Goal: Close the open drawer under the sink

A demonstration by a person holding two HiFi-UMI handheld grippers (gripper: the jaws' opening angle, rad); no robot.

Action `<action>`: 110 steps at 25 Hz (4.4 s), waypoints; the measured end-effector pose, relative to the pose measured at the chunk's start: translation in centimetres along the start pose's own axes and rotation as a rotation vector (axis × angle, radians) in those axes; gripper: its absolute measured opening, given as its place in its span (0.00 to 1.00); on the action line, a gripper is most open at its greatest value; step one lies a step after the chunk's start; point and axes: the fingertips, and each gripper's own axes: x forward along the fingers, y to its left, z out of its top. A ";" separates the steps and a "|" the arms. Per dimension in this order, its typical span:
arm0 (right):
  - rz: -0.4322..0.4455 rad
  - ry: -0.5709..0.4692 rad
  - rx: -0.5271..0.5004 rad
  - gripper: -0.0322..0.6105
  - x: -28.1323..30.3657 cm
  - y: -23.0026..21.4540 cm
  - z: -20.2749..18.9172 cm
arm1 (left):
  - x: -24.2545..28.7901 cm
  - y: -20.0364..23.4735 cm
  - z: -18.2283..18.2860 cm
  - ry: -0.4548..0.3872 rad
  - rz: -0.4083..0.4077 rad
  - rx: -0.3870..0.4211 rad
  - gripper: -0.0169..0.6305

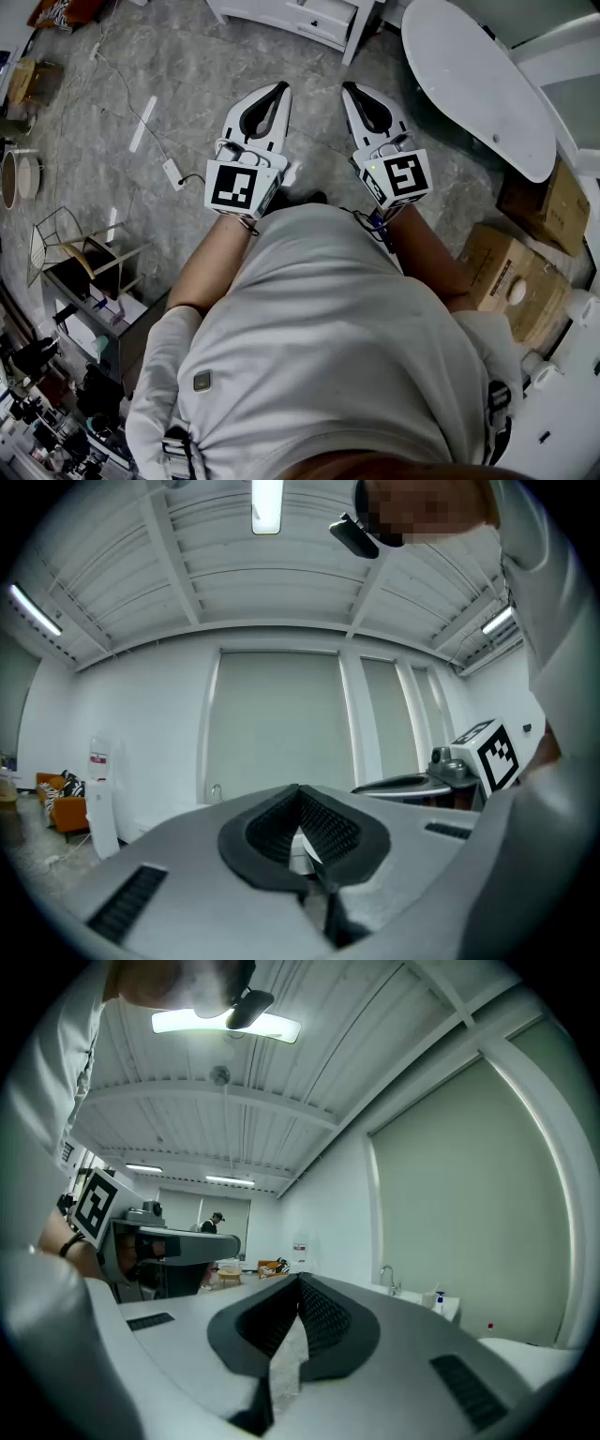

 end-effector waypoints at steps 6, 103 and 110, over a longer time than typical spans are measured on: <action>0.001 -0.001 -0.001 0.09 -0.4 -0.3 0.0 | 0.1 -0.4 0.4 -0.027 -0.011 0.023 0.04; -0.551 0.205 0.162 0.11 33.5 -24.3 -16.9 | 38.4 25.9 -15.3 0.205 -0.627 0.003 0.04; -0.614 0.256 0.180 0.25 36.2 -26.8 -21.6 | 42.3 27.6 -19.1 0.226 -0.673 -0.002 0.04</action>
